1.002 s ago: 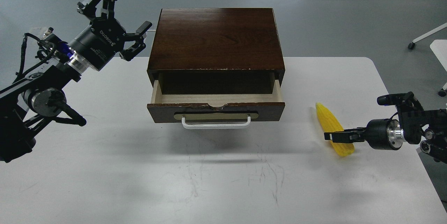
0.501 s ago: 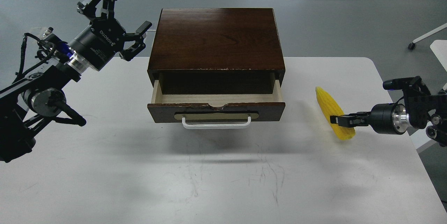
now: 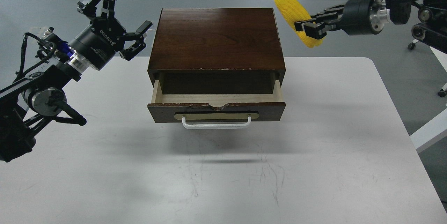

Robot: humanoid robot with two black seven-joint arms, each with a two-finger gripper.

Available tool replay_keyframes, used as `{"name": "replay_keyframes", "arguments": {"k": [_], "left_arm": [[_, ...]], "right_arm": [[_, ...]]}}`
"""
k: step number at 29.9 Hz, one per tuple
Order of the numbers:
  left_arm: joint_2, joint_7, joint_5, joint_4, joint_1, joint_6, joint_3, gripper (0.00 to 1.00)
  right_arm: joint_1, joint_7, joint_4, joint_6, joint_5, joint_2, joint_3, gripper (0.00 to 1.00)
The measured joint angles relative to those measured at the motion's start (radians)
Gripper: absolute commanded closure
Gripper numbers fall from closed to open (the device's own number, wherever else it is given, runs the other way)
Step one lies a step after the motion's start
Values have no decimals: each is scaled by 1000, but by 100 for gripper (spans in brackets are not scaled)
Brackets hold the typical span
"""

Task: Put corn in drawer with both arms
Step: 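Lift the corn with the right gripper and carry it over the drawer, then lower the corn into the open drawer with the right gripper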

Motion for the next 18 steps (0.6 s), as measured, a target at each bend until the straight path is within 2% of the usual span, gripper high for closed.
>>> {"name": "replay_keyframes", "arguments": {"k": [7,13,18], "left_arm": [[7,0,0,0,-5,1,-1,2],[20,0,0,-1,-8,1,-1,2],[27,0,0,-2,-8,1,-1,2]], "right_arm": [[151,0,80,-124,-3,190,-137,95],[221,0,192,-189,-102,253,-191,96],[229,0,218,-225,-214,274,-213,96]]}}
